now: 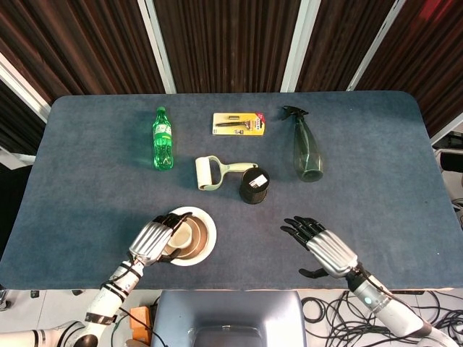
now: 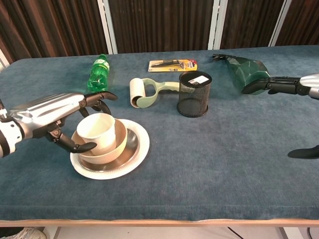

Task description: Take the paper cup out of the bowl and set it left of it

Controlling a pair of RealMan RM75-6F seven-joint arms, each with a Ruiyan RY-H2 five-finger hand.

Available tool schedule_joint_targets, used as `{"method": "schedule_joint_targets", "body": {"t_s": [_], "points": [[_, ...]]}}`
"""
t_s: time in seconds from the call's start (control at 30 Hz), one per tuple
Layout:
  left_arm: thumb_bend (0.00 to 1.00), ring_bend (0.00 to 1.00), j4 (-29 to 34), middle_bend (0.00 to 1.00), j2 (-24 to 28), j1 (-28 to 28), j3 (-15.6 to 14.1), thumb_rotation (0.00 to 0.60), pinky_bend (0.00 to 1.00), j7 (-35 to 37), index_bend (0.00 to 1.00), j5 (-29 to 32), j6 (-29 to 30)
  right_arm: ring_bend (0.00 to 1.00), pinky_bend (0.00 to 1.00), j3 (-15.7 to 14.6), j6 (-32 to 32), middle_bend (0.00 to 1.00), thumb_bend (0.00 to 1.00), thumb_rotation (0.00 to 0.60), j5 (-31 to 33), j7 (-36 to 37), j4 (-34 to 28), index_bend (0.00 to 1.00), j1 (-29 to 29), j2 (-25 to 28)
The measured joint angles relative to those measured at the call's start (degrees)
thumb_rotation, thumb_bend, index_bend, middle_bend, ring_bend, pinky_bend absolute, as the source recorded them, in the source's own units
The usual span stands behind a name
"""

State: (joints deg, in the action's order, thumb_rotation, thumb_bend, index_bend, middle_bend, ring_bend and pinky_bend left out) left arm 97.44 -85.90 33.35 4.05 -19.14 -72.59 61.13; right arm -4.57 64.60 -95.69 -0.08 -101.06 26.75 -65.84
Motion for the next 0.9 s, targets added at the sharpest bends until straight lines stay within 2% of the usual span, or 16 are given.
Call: {"method": "schedule_joint_targets", "body": {"t_s": [0.07, 0.2, 0.33, 0.5, 0.63, 0.9], "points": [[0.3, 0.23, -0.23, 0.28, -0.39, -0.1, 0.1, 0.6, 0.33, 0.06, 0.14, 0.03, 0.38, 0.05, 0.17, 0.06, 0.84, 0.02, 0.1, 0.6, 0.21, -0.82, 0.09, 0.09, -0.63, 0.03], [0.3, 0.27, -0.44, 0.32, -0.81, -0.36, 0.3, 0.6, 0.39, 0.18, 0.16, -0.44, 1.41, 0.06, 0.18, 0.05, 7.6, 0.02, 0.1, 0.6, 1.79, -5.04, 0.63, 0.09, -5.38, 0.14], [0.3, 0.3, -1.04, 0.34, -1.48, -0.75, 0.39, 0.6, 0.43, 0.36, 0.17, -1.17, 2.47, 0.06, 0.18, -0.17, 14.53, 0.02, 0.1, 0.6, 7.62, -8.89, 0.6, 0.11, -12.24, 1.67], [0.3, 0.3, -1.2, 0.35, -1.68, -0.85, 0.31, 0.6, 0.44, -0.18, 0.17, -1.15, 2.61, 0.06, 0.18, 0.59, 16.45, 0.02, 0.1, 0.6, 14.2, -10.53, -0.04, 0.12, -16.44, 4.22], [0.3, 0.3, -0.49, 0.35, -1.46, -1.14, 0.3, 0.6, 0.44, -0.56, 0.17, -1.62, 3.5, 0.06, 0.18, 1.68, 18.37, 0.02, 0.1, 0.6, 14.39, -9.85, 0.63, 0.12, -18.11, 4.45], [0.3, 0.3, 3.9, 0.35, 1.25, -2.22, 0.36, 0.6, 0.44, -1.6, 0.18, -3.62, 6.4, 0.06, 0.18, 1.11, 18.48, 0.02, 0.1, 0.6, 11.28, -9.24, 1.67, 0.12, -19.26, 5.06]]}}
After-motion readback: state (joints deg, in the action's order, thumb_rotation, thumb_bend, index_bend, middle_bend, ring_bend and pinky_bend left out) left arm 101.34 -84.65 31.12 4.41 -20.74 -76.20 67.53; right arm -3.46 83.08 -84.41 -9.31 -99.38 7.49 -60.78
